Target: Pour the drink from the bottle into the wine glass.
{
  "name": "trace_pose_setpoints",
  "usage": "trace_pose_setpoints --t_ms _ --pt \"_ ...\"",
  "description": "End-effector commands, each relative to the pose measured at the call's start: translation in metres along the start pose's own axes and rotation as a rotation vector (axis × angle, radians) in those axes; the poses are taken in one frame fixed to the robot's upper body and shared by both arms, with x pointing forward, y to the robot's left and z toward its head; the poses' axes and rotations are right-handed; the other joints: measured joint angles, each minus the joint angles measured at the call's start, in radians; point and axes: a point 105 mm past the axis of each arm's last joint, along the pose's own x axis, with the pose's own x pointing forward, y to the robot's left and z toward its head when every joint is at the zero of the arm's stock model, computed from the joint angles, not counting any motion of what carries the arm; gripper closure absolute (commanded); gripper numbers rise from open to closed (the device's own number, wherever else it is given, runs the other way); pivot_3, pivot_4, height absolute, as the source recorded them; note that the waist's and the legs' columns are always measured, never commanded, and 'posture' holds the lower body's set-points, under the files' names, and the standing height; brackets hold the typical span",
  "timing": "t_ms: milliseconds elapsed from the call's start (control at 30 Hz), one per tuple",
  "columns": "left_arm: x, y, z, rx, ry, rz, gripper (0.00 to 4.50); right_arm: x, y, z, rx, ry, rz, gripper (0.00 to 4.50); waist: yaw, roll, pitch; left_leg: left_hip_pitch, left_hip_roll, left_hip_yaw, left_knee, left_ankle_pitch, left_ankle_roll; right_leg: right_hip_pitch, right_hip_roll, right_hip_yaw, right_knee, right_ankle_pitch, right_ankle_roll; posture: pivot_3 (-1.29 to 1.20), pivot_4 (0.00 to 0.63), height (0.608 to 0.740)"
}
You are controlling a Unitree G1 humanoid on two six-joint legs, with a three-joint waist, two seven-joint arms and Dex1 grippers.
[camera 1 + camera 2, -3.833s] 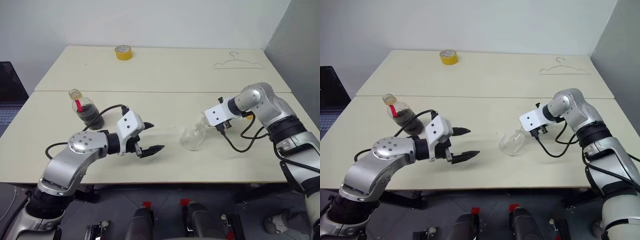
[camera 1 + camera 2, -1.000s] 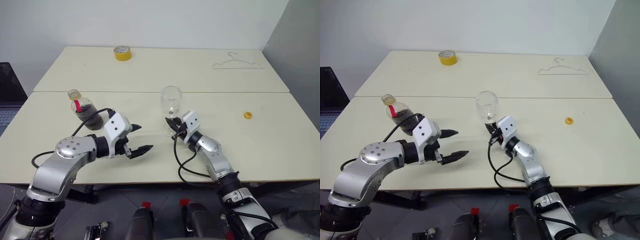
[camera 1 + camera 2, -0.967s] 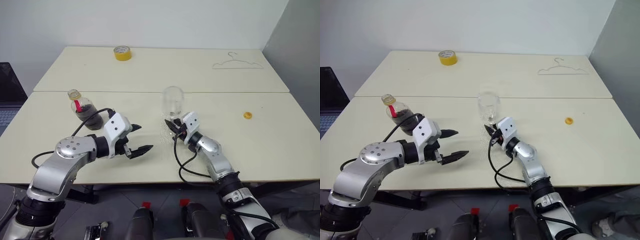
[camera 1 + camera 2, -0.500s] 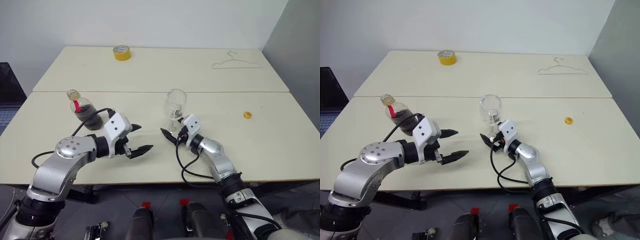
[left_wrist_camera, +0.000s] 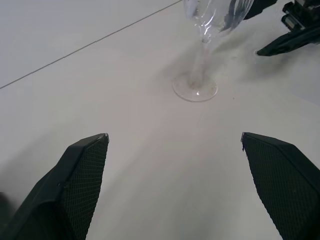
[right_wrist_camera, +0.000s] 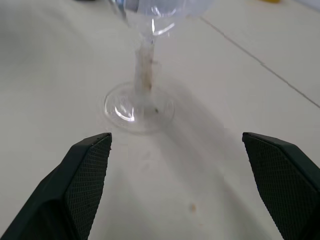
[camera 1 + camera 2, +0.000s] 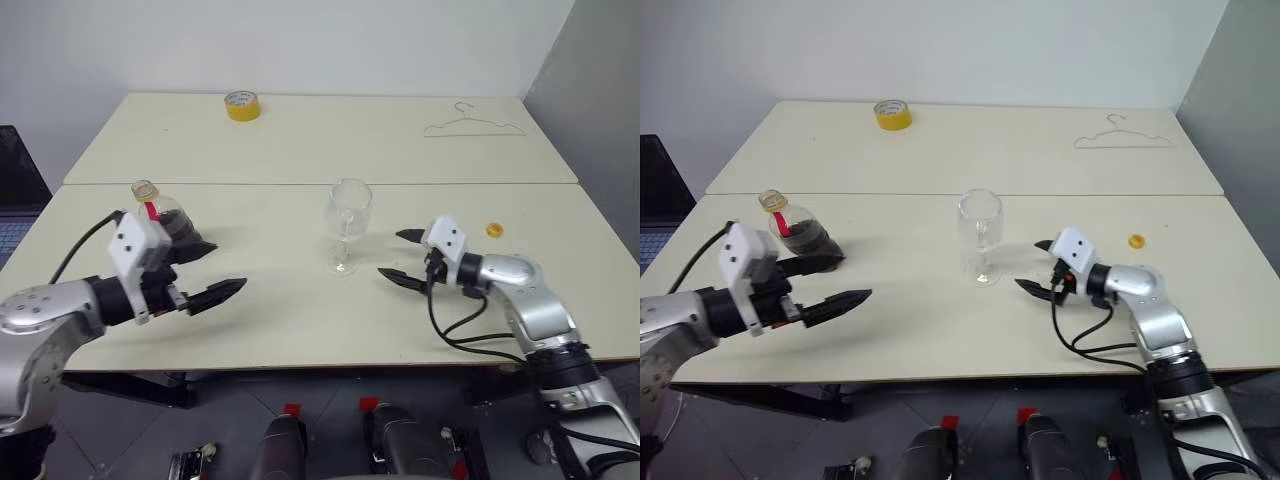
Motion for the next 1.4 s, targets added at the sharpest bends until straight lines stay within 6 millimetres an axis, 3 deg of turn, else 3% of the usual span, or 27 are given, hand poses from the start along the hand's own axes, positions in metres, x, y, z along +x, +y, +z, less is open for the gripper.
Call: trace_pose_setpoints --t_ms 33,133,200,300,367,433,567,667,1000,1133,1400 --pt "-0.027 0.017 0.007 0.004 -0.036 0.116 0.00 -0.045 -0.019 0.016 -0.022 0.060 0.048 0.04 0.001 0.000 0.001 0.000 0.000 0.000 0.000 0.000 0.000 0.000 -0.001 0.000 0.000 0.000 0.000 0.00 0.150 0.740" --pt "-0.049 0.034 0.001 -0.051 -0.078 0.242 0.00 -0.079 -0.038 0.045 -0.051 0.065 0.062 0.04 0.001 0.001 0.002 0.000 0.000 0.001 0.000 0.000 0.000 0.000 -0.001 -0.001 -0.001 0.000 0.000 0.00 0.150 0.740" --pt "-0.058 0.037 -0.006 -0.066 -0.076 0.277 0.00 -0.088 -0.039 0.071 -0.080 0.016 0.100 0.04 -0.006 0.001 0.002 0.000 0.000 0.002 0.000 0.000 0.000 -0.001 -0.001 0.000 -0.001 0.000 0.000 0.00 0.150 0.740" --pt "-0.059 0.050 -0.012 -0.052 -0.090 0.381 0.00 -0.087 -0.035 0.127 -0.156 -0.150 0.152 0.04 -0.012 0.001 0.002 0.002 0.001 0.001 -0.003 0.000 0.000 -0.001 -0.001 -0.001 -0.001 -0.001 -0.001 0.00 0.150 0.740" --pt "-0.055 0.058 -0.014 -0.040 -0.126 0.452 0.00 -0.080 -0.021 0.158 -0.216 -0.237 0.227 0.04 -0.010 0.001 0.002 0.002 0.002 0.001 -0.004 0.000 0.000 -0.001 -0.001 -0.001 -0.001 -0.001 -0.002 0.00 0.150 0.740" --pt "-0.054 0.067 -0.014 -0.021 -0.170 0.525 0.00 -0.070 -0.005 0.171 -0.259 -0.256 0.298 0.04 -0.006 0.000 0.002 0.001 0.002 0.000 -0.005 0.000 0.000 -0.001 0.000 -0.002 -0.001 -0.001 -0.002 0.00 0.150 0.740" --pt "-0.053 0.084 -0.015 -0.003 -0.226 0.633 0.00 -0.046 0.013 0.174 -0.320 -0.209 0.351 0.04 0.004 -0.003 0.000 0.000 0.002 0.000 -0.007 0.000 0.000 -0.001 0.000 -0.003 -0.002 0.000 0.000 0.00 0.150 0.740" --pt "-0.048 0.087 -0.017 -0.002 -0.238 0.638 0.00 -0.036 0.012 0.180 -0.329 -0.207 0.326 0.04 0.008 -0.003 0.000 -0.001 0.000 0.001 -0.007 0.000 0.000 -0.002 -0.002 -0.003 -0.003 0.001 0.003 0.00 0.150 0.740" --pt "-0.032 0.100 -0.023 0.037 -0.254 0.690 0.00 -0.020 0.011 0.205 -0.309 -0.246 0.232 0.04 0.018 -0.003 0.000 -0.001 0.000 0.001 -0.007 0.000 0.000 -0.002 -0.006 -0.004 -0.003 0.002 0.003 0.00 0.150 0.740" --pt "-0.019 0.101 -0.023 0.044 -0.265 0.679 0.00 -0.007 0.007 0.209 -0.274 -0.249 0.174 0.04 0.018 -0.003 0.000 0.000 0.001 0.000 -0.007 0.000 0.000 -0.002 -0.005 -0.004 -0.001 0.001 0.003 0.00 0.150 0.740" --pt "-0.004 0.107 -0.026 0.028 -0.267 0.688 0.00 -0.003 0.020 0.210 -0.253 -0.243 0.214 0.04 0.019 -0.003 0.000 -0.001 0.000 0.000 -0.007 0.000 0.000 -0.002 -0.005 -0.004 -0.002 0.001 0.003 0.00 0.150 0.740"
